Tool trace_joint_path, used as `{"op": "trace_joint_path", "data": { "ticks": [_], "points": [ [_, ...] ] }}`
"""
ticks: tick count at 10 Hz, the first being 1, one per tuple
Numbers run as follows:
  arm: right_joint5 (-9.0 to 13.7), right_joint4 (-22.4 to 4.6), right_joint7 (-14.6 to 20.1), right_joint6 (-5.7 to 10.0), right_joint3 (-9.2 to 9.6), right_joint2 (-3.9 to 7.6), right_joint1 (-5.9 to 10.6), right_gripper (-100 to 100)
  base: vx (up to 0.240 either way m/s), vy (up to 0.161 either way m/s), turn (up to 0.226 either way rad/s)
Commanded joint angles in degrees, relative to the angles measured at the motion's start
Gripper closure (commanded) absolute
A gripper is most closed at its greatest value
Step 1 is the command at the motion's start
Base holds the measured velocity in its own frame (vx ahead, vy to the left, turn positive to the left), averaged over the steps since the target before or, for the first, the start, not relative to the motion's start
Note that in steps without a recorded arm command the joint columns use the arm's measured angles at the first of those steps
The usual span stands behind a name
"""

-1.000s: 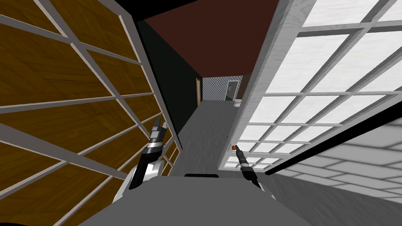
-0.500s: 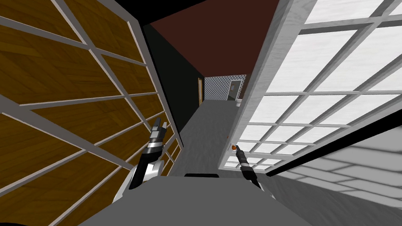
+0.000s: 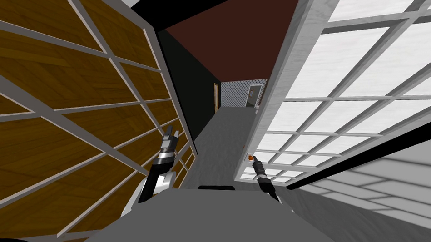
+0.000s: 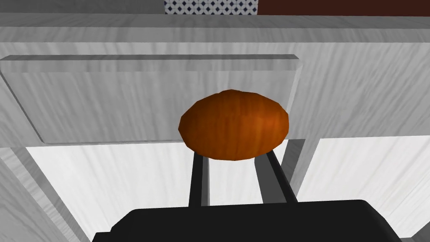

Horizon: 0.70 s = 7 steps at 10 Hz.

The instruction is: Pull the door open

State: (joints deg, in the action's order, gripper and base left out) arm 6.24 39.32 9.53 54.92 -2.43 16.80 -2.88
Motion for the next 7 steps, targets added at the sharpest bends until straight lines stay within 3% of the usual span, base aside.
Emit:
{"op": "trace_joint_path", "data": {
  "ticks": [1, 5, 7],
  "points": [
    [0.35, -0.93, 1.83, 1.25, 0.78, -0.3, 1.13, 100, -0.038, -0.014, 0.045],
    [3.85, -0.72, 8.0, 0.59, 2.38, -0.15, 1.39, 100, -0.059, -0.023, 0.087],
    [3.85, -0.72, 9.0, 0.59, 2.38, -0.15, 1.39, 100, -0.039, -0.023, 0.028]
  ]
}}
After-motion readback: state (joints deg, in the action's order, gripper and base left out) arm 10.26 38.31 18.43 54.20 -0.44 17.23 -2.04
